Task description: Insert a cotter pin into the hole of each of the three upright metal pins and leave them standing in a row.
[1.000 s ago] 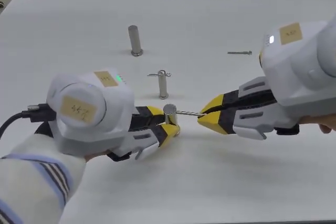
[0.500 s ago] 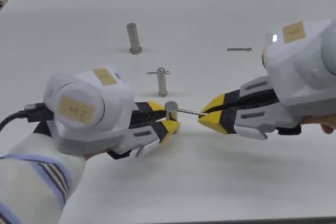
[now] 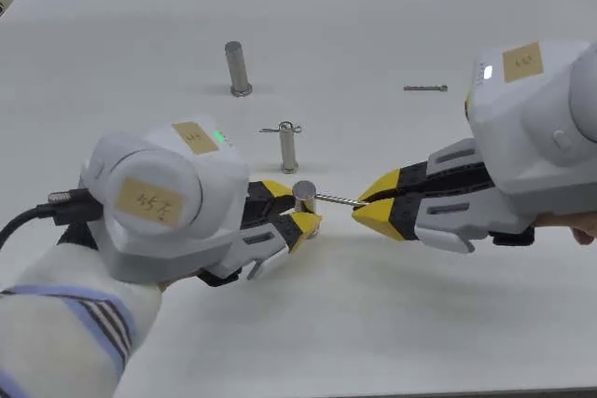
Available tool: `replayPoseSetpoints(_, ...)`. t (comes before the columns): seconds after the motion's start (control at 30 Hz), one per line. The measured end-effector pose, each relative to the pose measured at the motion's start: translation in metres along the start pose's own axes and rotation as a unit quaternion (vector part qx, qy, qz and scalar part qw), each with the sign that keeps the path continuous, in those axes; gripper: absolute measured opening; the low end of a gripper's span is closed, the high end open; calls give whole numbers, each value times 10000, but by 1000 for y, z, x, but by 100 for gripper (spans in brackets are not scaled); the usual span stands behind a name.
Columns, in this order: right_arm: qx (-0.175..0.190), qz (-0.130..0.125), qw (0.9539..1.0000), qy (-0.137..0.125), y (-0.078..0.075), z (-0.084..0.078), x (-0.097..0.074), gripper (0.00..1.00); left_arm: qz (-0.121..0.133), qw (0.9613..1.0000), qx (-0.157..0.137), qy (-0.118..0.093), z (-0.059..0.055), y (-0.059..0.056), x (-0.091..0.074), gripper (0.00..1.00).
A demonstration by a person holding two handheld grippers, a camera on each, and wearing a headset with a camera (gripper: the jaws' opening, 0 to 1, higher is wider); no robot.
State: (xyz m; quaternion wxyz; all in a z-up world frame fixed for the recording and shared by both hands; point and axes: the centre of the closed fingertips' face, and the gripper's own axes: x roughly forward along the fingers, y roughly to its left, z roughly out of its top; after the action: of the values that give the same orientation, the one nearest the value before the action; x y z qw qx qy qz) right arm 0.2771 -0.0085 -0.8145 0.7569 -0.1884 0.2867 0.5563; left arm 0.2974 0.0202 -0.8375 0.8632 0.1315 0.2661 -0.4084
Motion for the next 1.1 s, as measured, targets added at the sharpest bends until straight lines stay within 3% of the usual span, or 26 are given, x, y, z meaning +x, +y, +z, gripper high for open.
replayPoseSetpoints(0.23, 228, -123, 9997, -14, 1, 0, -1, 4, 145, 9996, -233, 35, -1, 1, 0, 10)
replayPoseSetpoints(0.53, 442, -191, 9988, -82, 5, -2, -2, 4, 183, 9996, -204, 54, -1, -1, 1, 10)
replayPoseSetpoints(1.0, 828, -268, 9957, -306, 6, -7, -4, 4, 352, 9986, -388, 79, 0, -4, 2, 10)
replayPoseSetpoints(1.1, 773, -261, 9962, -296, 6, -7, -3, 3, 375, 9983, -436, 71, 0, -4, 2, 10)
